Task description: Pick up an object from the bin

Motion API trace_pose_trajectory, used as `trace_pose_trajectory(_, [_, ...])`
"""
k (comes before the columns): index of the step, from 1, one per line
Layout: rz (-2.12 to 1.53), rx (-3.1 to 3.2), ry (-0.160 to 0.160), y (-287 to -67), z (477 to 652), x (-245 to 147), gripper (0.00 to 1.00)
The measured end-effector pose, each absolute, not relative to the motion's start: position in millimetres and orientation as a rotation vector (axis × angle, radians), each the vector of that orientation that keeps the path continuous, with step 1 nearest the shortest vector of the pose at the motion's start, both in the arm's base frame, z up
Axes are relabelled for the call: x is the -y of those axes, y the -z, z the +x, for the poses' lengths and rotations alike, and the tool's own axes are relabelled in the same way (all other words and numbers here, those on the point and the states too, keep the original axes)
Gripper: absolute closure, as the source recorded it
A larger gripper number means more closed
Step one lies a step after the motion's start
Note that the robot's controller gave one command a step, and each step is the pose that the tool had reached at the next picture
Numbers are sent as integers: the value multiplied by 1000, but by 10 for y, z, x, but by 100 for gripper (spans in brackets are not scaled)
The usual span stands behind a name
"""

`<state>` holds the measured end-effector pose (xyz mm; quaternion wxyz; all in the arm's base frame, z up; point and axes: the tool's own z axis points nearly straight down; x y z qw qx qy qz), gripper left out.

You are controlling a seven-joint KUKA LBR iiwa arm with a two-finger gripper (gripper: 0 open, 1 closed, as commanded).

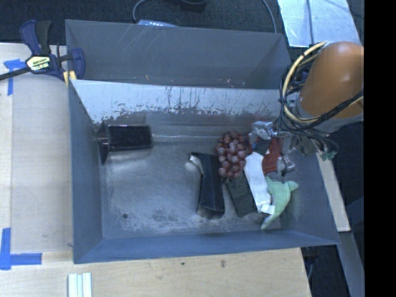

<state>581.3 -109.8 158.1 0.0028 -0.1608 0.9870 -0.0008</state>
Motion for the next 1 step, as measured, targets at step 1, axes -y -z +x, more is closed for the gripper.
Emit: trace_pose_trajectory(1, [-690, -3058, 8, -1361, 5849, 918, 0])
